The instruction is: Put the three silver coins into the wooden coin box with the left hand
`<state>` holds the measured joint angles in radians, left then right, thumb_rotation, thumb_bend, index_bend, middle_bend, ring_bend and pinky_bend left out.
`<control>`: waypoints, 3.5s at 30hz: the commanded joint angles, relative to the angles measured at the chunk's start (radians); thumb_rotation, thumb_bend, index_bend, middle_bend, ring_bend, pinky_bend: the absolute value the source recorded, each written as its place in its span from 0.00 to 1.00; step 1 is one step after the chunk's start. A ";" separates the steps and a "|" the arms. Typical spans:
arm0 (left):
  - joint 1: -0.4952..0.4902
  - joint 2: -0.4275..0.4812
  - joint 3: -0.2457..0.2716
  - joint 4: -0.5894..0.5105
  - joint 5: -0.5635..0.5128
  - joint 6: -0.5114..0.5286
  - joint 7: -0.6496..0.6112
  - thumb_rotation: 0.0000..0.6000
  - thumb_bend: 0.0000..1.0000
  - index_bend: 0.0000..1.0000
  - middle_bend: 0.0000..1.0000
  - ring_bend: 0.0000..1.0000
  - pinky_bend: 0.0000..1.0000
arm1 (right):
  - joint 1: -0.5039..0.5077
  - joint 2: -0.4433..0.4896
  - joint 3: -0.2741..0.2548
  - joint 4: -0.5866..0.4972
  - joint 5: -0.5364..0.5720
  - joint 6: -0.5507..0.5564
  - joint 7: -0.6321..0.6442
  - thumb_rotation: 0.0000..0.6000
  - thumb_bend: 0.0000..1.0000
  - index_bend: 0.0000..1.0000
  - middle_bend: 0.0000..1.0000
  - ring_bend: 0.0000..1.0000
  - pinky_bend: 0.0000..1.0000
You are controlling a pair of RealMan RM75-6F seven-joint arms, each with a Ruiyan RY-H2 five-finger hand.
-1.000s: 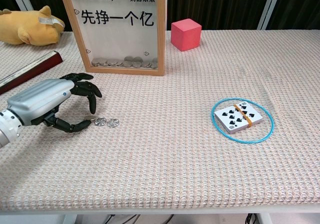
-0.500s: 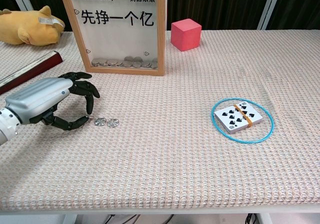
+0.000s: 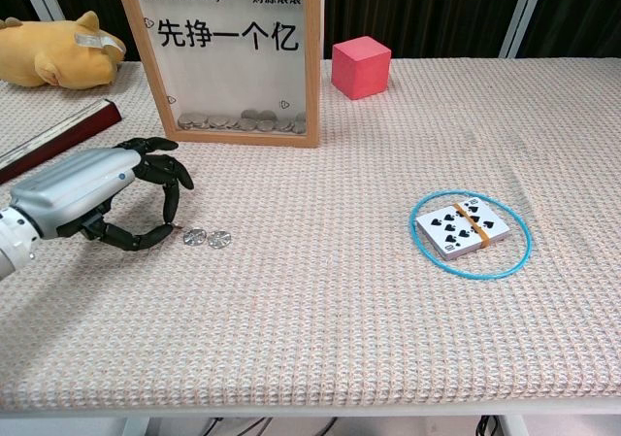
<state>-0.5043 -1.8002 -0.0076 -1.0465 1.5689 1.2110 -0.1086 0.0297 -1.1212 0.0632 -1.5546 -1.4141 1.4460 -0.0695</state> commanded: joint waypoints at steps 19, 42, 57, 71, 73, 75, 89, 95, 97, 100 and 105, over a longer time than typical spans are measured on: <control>0.008 0.298 -0.096 -0.414 0.021 0.138 0.073 1.00 0.57 0.62 0.30 0.04 0.00 | -0.003 0.013 0.010 -0.013 -0.011 0.026 0.009 1.00 0.28 0.00 0.00 0.00 0.00; -0.455 0.608 -0.480 -0.568 -0.781 -0.406 0.404 1.00 0.58 0.63 0.33 0.05 0.02 | 0.019 0.003 0.004 -0.051 -0.028 0.005 -0.035 1.00 0.25 0.00 0.00 0.00 0.00; -0.561 0.565 -0.393 -0.437 -0.902 -0.524 0.367 1.00 0.58 0.63 0.33 0.05 0.01 | 0.011 0.002 0.008 -0.012 -0.008 0.005 0.013 1.00 0.25 0.00 0.00 0.00 0.00; -0.575 0.560 -0.348 -0.420 -0.885 -0.539 0.299 1.00 0.58 0.64 0.33 0.05 0.01 | 0.012 -0.004 0.010 -0.007 -0.002 0.004 0.012 1.00 0.26 0.00 0.00 0.00 0.00; -0.579 0.556 -0.341 -0.412 -0.880 -0.538 0.297 1.00 0.58 0.63 0.33 0.05 0.01 | 0.012 -0.005 0.009 -0.006 -0.002 0.002 0.011 1.00 0.26 0.00 0.00 0.00 0.00; -0.581 0.550 -0.336 -0.405 -0.873 -0.535 0.291 1.00 0.58 0.58 0.33 0.05 0.01 | 0.013 -0.005 0.009 -0.006 -0.001 0.001 0.011 1.00 0.27 0.00 0.00 0.00 0.00; -0.514 0.552 -0.336 -0.503 -0.644 -0.360 0.216 1.00 0.18 0.11 0.27 0.05 0.01 | 0.012 -0.005 0.018 -0.004 0.005 0.010 0.016 1.00 0.28 0.00 0.00 0.00 0.00; -0.322 0.540 -0.180 -0.680 -0.185 -0.004 0.190 1.00 0.04 0.20 0.26 0.08 0.07 | 0.016 0.001 0.030 0.013 0.025 -0.002 0.035 1.00 0.28 0.00 0.00 0.00 0.00; -0.270 0.523 -0.120 -0.691 -0.095 0.066 0.182 1.00 0.03 0.24 0.27 0.08 0.07 | 0.018 0.004 0.033 0.010 0.024 0.000 0.035 1.00 0.28 0.00 0.00 0.00 0.00; -0.196 0.494 -0.023 -0.666 0.015 0.135 0.186 1.00 0.03 0.23 0.27 0.08 0.07 | 0.019 0.008 0.033 0.002 0.014 0.007 0.031 1.00 0.28 0.00 0.00 0.00 0.00; -0.093 0.420 0.096 -0.572 0.058 0.159 0.170 1.00 0.03 0.25 0.27 0.08 0.09 | 0.016 0.006 0.026 -0.008 0.005 0.013 0.022 1.00 0.28 0.00 0.00 0.00 0.00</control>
<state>-0.6716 -1.3289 0.0116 -1.6553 1.5955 1.3470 0.0838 0.0463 -1.1148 0.0899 -1.5624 -1.4087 1.4581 -0.0471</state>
